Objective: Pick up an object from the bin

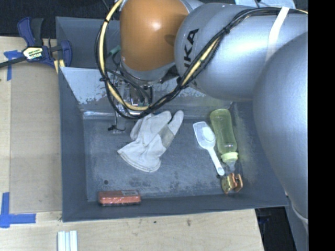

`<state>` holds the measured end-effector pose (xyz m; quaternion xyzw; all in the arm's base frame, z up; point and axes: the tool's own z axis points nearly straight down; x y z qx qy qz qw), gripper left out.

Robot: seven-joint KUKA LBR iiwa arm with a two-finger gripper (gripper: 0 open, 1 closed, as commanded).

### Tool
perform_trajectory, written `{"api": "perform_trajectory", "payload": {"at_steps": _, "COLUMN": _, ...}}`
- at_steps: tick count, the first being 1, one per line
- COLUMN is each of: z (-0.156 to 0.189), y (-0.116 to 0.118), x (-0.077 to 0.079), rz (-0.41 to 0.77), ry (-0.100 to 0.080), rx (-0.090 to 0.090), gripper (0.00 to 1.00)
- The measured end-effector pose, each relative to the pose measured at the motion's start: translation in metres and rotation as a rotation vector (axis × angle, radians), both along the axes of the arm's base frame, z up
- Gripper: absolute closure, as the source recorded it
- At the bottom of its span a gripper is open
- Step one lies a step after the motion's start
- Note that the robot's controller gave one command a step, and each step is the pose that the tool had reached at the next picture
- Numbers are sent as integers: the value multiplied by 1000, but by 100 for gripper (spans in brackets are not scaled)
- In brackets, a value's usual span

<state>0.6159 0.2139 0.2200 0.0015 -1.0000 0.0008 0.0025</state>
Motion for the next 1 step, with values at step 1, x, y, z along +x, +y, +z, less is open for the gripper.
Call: {"api": "perform_trajectory", "payload": {"at_steps": 1, "z": 6, "y": -1, "x": 2, "rz": -3, "ry": -8, "rx": 3, "gripper": 0}}
